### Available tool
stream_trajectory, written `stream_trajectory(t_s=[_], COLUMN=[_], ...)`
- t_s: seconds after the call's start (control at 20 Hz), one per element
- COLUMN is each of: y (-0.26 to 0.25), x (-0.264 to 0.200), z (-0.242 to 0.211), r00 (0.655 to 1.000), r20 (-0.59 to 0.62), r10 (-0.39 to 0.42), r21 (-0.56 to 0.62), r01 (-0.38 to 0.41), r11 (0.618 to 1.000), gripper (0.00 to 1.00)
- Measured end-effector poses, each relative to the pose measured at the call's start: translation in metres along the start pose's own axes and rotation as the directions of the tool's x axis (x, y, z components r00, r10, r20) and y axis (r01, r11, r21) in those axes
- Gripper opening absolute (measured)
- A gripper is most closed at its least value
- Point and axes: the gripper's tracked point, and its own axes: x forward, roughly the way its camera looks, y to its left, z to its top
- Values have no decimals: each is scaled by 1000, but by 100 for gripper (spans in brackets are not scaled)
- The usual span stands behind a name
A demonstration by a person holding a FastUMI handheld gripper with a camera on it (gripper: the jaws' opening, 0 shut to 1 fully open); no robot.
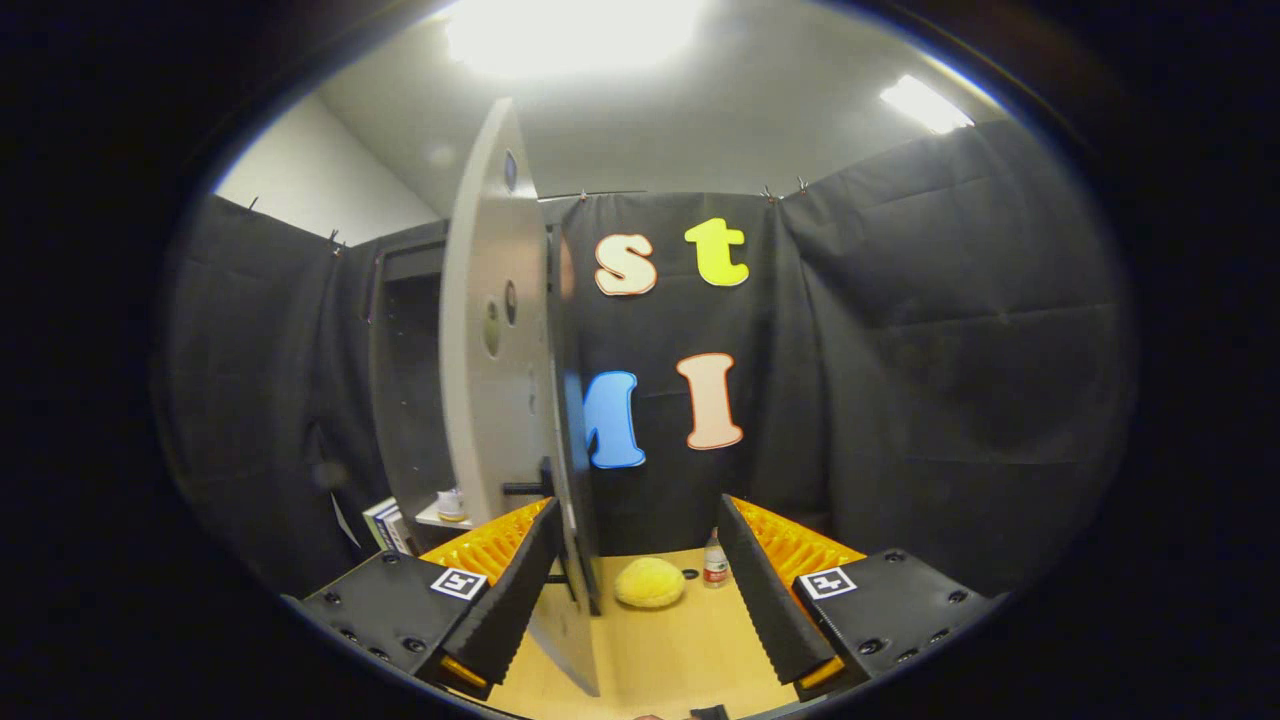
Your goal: Open the shoe cabinet door, grab the shoes and put them into the shoe cabinet, then close the shoe cabinet door.
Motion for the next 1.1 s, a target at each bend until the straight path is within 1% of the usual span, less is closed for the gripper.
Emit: stream_trajectory(t_s=[0.1,0.25,0.4,0.5,0.55,0.6,0.65,0.85,0.95,1.1], y=[-11,-11,3,26,31,28,25,29,37,65], x=[21,48,63,70,70,71,64,58,53,38], z=[-7,-16,-26,-35,-40,-46,-47,-47,-47,-50], r00=[999,995,987,979,979,982,985,992,992,991], r20=[-12,-34,-66,-96,-112,-122,-130,-127,-127,-133], r10=[31,92,148,182,173,141,110,5,-14,-18], r21=[9,64,99,102,82,54,32,3,5,40], r01=[-31,-90,-141,-173,-164,-135,-106,-4,15,23], r11=[999,994,985,980,983,989,994,1000,1000,999], gripper=[97,97,97,97,97,97,95,95,95,95])
